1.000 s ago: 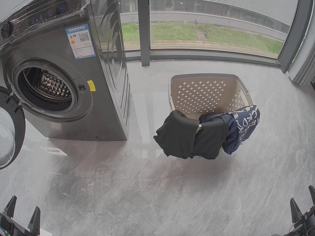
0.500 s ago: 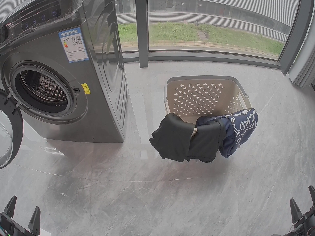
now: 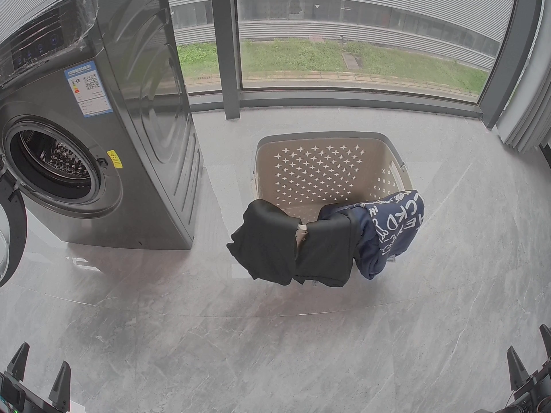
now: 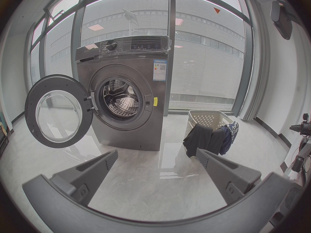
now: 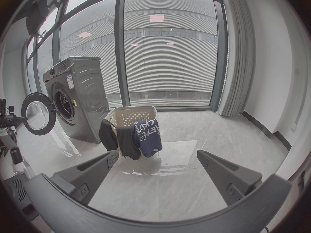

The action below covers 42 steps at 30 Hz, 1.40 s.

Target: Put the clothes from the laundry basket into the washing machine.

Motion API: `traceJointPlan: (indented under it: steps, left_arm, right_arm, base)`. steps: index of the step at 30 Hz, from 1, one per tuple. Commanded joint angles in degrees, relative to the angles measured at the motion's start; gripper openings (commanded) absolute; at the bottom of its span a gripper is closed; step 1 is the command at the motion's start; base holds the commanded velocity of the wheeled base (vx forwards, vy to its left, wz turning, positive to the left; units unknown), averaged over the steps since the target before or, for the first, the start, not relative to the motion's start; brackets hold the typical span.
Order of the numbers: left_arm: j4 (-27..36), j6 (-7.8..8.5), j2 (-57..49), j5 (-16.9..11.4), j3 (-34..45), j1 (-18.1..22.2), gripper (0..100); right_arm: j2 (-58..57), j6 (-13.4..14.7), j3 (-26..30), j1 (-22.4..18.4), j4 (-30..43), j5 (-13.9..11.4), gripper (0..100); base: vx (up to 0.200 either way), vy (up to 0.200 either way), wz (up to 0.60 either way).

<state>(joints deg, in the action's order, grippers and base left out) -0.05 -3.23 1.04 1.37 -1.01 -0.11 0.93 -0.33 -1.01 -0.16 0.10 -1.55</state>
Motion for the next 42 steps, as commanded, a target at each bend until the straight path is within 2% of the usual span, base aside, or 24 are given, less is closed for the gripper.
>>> traceJointPlan:
  steps: [1,13,19,37,42]
  left_arm:
    - [0.0,-0.02,-0.5,0.0,0.9,0.0,100]
    - [0.0,-0.02,-0.5,0.0,0.9,0.0,100]
    - [0.0,-0.11,-0.5,0.0,0.9,0.0,100]
    - [0.0,-0.11,-0.5,0.0,0.9,0.0,100]
    - [0.0,-0.11,-0.5,0.0,0.9,0.0,100]
  right_arm:
    - [-0.7,0.0,1.0,0.0,0.0,0.0,100]
    - [-0.7,0.0,1.0,0.0,0.0,0.0,100]
    - [-0.7,0.0,1.0,0.0,0.0,0.0,100]
    - [-0.7,0.0,1.0,0.0,0.0,0.0,100]
    - [-0.7,0.0,1.0,0.0,0.0,0.0,100]
  base:
    - [0.200,0.000,0.00]
    - [0.200,0.000,0.00]
    - [0.000,0.000,0.00]
    - [0.000,-0.200,0.00]
    - [0.000,0.000,0.00]
